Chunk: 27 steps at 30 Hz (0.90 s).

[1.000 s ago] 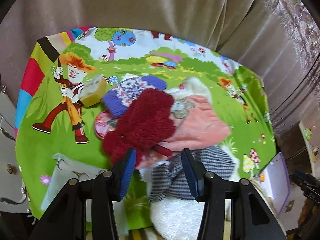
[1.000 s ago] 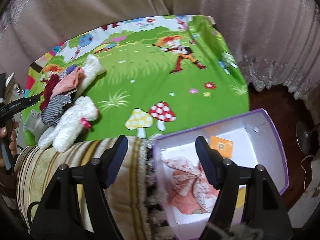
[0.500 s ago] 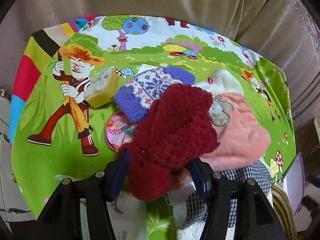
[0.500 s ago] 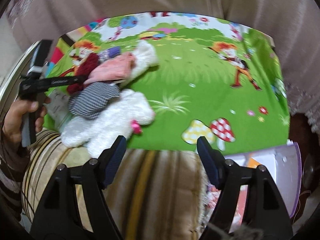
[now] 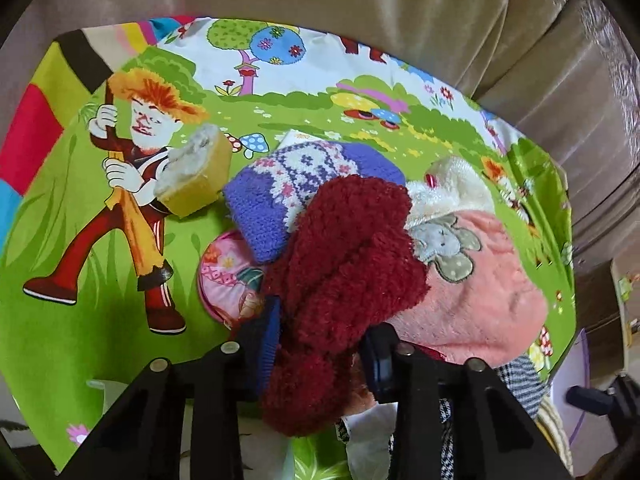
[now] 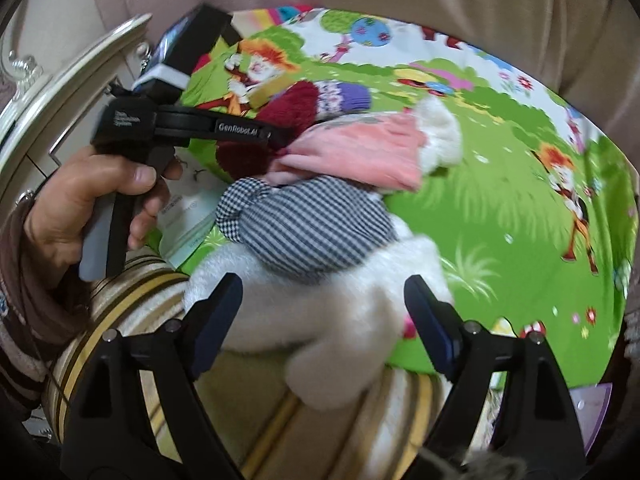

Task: Organize soft objects
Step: 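Move the left tool to the pile and grasp the red knitted piece, then grasp the gingham cloth with the right tool while the left tool holds the red knit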

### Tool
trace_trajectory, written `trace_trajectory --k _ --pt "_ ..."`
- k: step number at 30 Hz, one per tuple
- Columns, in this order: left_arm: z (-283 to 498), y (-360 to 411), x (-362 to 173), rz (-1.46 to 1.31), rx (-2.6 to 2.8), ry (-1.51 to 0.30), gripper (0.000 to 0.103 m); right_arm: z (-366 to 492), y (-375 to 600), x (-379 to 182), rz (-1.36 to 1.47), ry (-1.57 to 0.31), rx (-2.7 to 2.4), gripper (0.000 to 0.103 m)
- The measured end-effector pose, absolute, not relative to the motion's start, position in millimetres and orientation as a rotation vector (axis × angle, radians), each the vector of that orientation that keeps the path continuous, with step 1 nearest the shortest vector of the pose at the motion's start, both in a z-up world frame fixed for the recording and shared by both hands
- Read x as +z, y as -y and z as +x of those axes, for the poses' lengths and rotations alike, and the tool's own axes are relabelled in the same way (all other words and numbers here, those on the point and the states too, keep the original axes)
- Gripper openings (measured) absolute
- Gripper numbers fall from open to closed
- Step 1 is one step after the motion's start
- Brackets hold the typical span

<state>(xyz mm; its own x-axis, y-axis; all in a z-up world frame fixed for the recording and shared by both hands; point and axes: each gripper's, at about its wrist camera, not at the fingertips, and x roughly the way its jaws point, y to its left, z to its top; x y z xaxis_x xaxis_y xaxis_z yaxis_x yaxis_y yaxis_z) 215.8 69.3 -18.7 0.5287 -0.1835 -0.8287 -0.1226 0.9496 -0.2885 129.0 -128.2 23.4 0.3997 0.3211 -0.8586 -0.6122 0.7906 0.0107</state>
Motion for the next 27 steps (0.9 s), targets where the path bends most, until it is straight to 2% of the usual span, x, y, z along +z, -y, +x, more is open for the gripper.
trace_trajectory --k 11,16,18,20,22,27 --pt "189.7 -83.4 0.7 -0.457 -0.049 -0.930 0.035 158.1 89.1 -9.7 -0.363 -1.077 0.618 0.085" --pt "174.4 -87.3 10.0 -0.496 -0.038 -0.885 0.035 167.9 80.6 -14.1 -0.352 -1.055 0.629 0.085" --pt "170.1 -88.7 11.9 -0.505 -0.033 -0.873 0.035 171.9 78.4 -16.6 -0.338 -1.063 0.630 0.075" --pt "165.6 -88.9 13.7 -0.513 -0.032 -0.862 0.035 175.0 77.4 -20.8 -0.325 -1.079 0.638 0.048" --pt "163.9 -88.8 13.6 -0.522 -0.034 -0.858 0.035 174.0 78.0 -23.1 -0.316 -1.085 0.644 0.034" --pt "157.4 -84.9 14.7 -0.538 -0.037 -0.845 0.035 167.6 82.9 -18.9 -0.295 -1.068 0.667 0.023"
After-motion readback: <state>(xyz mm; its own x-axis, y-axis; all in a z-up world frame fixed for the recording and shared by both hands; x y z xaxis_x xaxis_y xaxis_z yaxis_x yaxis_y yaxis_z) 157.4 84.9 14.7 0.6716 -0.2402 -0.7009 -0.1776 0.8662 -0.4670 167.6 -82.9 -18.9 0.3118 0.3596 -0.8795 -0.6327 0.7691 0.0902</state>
